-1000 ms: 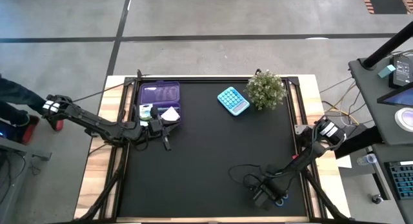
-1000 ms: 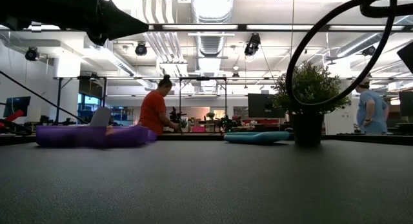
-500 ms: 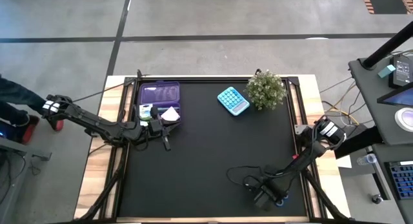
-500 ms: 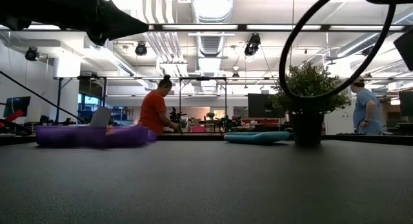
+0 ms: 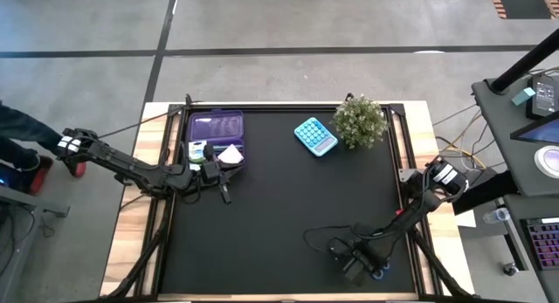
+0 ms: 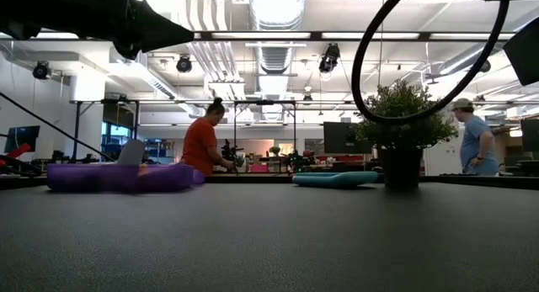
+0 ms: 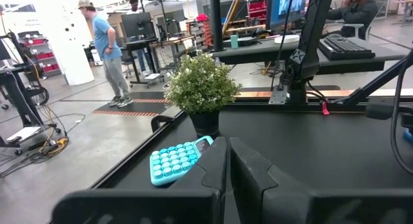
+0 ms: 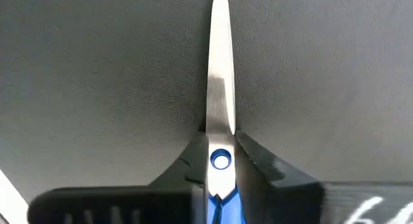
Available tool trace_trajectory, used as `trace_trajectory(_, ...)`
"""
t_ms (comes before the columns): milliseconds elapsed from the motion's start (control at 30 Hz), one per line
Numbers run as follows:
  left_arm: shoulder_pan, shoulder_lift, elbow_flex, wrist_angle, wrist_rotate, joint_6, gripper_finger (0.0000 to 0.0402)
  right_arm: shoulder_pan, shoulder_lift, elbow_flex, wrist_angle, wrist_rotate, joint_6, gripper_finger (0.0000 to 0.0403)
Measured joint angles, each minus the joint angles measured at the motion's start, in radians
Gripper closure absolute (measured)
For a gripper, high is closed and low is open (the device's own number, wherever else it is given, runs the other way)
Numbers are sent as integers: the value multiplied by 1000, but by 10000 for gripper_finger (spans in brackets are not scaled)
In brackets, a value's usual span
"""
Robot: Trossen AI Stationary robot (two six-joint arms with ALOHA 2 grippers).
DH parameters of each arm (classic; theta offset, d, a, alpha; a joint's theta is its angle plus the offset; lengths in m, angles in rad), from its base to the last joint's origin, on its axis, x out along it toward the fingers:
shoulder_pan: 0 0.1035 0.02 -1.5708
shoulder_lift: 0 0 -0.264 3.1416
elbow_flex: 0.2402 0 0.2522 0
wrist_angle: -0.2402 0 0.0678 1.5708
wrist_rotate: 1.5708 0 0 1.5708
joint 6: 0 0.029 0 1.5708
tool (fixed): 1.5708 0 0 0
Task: Pack school essentials
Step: Put the blue scissors into the purple supply box
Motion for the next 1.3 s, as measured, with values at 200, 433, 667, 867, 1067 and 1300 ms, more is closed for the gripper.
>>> trace_trajectory(200, 0, 0, 0, 0, -1, 0, 400, -2, -6, 20, -8, 1, -66, 369)
trace_trajectory(433, 0, 0, 0, 4, -3, 0, 400, -31, -67, 46, -27, 108, -101, 363)
trace_trajectory(667, 0, 0, 0, 8, -2, 0, 400, -78, -183, 47, -21, 240, -189, 361)
trace_trajectory(867, 0, 0, 0, 8, -2, 0, 400, -128, -273, 40, 69, 407, -334, 360)
trace_trajectory(1067, 0, 0, 0, 19, -2, 0, 400, -190, -328, -21, 367, 421, -563, 360)
trace_trajectory(1300, 0, 0, 0, 32, -1, 0, 400, -265, -364, -178, 807, 417, -798, 360)
